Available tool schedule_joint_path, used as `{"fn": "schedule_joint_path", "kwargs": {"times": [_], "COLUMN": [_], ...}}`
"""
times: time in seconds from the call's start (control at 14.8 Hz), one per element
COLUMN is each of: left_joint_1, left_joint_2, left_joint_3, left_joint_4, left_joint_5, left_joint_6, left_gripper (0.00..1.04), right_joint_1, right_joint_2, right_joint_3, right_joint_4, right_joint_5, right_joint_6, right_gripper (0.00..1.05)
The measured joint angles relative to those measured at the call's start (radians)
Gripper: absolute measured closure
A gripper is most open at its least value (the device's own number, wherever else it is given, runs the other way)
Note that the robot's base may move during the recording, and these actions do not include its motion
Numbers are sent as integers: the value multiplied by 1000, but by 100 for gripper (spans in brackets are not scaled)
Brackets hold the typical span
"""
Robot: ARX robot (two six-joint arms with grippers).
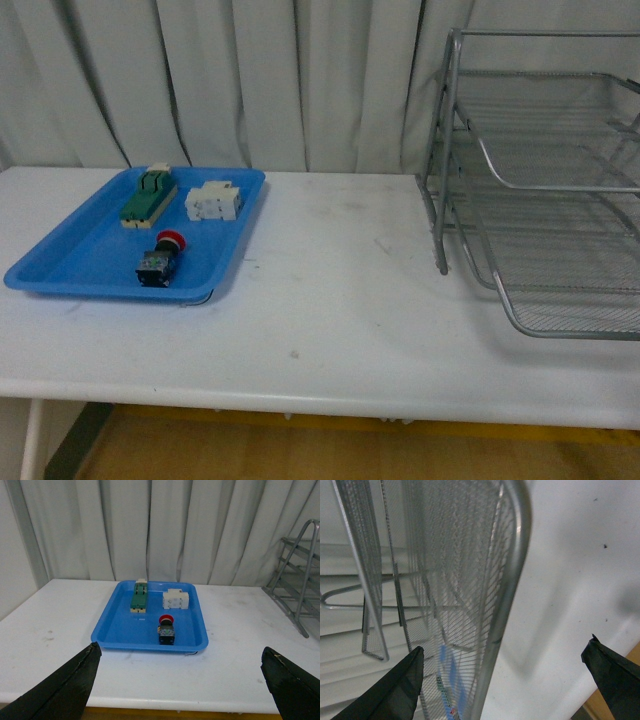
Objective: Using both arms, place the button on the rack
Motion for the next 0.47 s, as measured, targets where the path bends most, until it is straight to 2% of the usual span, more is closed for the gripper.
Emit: {"fn": "schedule_joint_path", "kwargs": {"times": [0.27,0.47], "left_joint_1": [0,0], "left_joint_2": [0,0], "left_joint_3": [0,0], "left_joint_4": [0,0], "left_joint_5": [0,0], "left_joint_6": [0,0], "left_gripper": [7,7], "right_joint_1": [-29,-34], "right_joint_2": [-200,-467], "right_joint_3": [-163,-294], "right_joint_4": [-2,-2], "right_joint_5": [-11,-60], "right_joint_6": [32,66], "right_gripper": [6,6]}}
